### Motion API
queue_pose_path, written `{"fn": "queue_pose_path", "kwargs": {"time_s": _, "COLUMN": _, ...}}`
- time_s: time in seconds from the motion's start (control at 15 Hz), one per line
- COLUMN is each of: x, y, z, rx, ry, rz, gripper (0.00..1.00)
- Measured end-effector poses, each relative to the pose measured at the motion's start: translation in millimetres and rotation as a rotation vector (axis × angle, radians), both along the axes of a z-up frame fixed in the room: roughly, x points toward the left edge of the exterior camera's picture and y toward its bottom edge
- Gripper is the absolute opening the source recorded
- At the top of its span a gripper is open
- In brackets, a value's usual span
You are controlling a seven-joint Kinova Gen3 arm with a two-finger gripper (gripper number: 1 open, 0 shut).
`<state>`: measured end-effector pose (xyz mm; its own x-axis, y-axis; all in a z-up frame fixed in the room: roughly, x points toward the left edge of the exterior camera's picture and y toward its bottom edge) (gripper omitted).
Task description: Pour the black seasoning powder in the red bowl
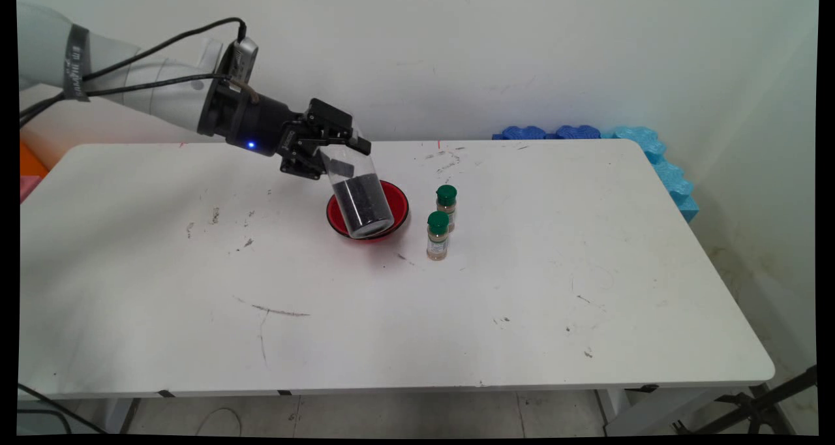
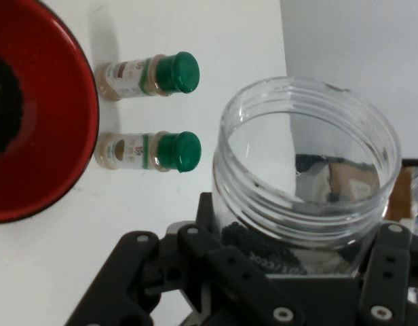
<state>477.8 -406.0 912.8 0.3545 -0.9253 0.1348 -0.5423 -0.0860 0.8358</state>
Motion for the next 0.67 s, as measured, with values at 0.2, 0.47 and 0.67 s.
{"fn": "queue_pose_path", "kwargs": {"time_s": 0.2, "x": -2, "y": -1, "z": -5, "rx": 0.08, "ry": 0.042, "rz": 0.047, "gripper": 0.0}}
{"fn": "queue_pose_path", "kwargs": {"time_s": 0.47, "x": -6, "y": -1, "z": -12, "rx": 0.177, "ry": 0.095, "rz": 0.109, "gripper": 0.0}}
{"fn": "queue_pose_path", "kwargs": {"time_s": 0.67, "x": -9, "y": -2, "z": -18, "rx": 0.241, "ry": 0.126, "rz": 0.149, "gripper": 0.0}}
